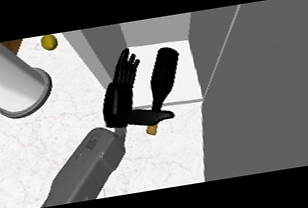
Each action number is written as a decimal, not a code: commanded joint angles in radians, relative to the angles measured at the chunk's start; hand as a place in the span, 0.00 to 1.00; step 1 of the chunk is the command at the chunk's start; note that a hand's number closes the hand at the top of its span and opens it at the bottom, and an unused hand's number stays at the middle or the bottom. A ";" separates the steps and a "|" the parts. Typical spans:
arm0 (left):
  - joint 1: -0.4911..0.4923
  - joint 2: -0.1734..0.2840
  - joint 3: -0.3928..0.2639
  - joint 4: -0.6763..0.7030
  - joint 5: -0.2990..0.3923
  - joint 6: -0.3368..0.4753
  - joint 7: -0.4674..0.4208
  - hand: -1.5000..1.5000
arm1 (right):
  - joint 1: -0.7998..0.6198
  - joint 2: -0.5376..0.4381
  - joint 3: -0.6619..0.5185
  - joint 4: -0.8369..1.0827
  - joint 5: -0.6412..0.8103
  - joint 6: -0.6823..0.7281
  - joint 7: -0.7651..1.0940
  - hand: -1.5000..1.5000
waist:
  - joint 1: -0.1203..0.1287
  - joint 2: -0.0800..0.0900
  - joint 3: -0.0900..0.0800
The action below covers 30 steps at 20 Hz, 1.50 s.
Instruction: Pick up the wine, place it into the cabinet and close the cabinet
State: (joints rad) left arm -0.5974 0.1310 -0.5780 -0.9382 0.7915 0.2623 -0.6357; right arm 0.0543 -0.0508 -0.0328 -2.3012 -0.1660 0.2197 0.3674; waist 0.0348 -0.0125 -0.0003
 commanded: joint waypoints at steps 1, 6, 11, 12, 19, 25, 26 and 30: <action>0.129 0.119 -0.037 -0.324 -0.012 0.065 0.108 0.00 | 0.028 0.030 0.053 -0.056 0.027 -0.020 0.019 0.00 | 0.005 -0.005 0.001; 0.287 0.177 -0.103 -0.674 -0.086 0.236 0.215 0.00 | -0.002 0.014 0.055 -0.017 0.043 -0.005 0.007 0.00 | -0.014 0.005 0.001; 0.440 0.287 -0.033 -0.851 -0.081 0.172 0.238 0.00 | -0.065 -0.066 -0.067 0.011 -0.067 0.043 0.022 1.00 | -0.026 0.010 0.001; 0.462 0.276 -0.069 -0.908 -0.117 0.233 0.243 0.00 | 0.031 -0.045 0.028 0.005 0.008 0.083 -0.024 1.00 | -0.026 0.009 0.001; 0.601 0.343 -0.017 -1.013 -0.153 0.286 0.225 0.00 | 0.103 -0.145 0.147 -0.146 -0.050 0.230 0.078 1.00 | -0.028 0.006 0.001; 0.795 0.486 0.148 -1.113 -0.065 0.152 0.175 0.00 | 0.102 -0.113 0.295 -0.128 -0.075 0.220 0.175 1.00 | -0.015 0.009 -0.001; 0.800 0.498 0.149 -1.157 -0.077 0.185 0.204 0.00 | 0.196 -0.126 0.318 -0.206 -0.115 0.244 0.179 1.00 | -0.025 0.006 0.000; 0.951 0.520 0.238 -1.164 -0.021 0.062 0.117 0.00 | 0.149 -0.055 0.466 -0.228 -0.031 0.170 0.229 1.00 | -0.019 0.006 -0.001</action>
State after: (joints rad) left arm 0.2324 0.6218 -0.4099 -2.0761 0.7289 0.4056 -0.4649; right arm 0.1634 -0.1347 0.3165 -2.4070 -0.2072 0.4139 0.5333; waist 0.0161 -0.0031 0.0000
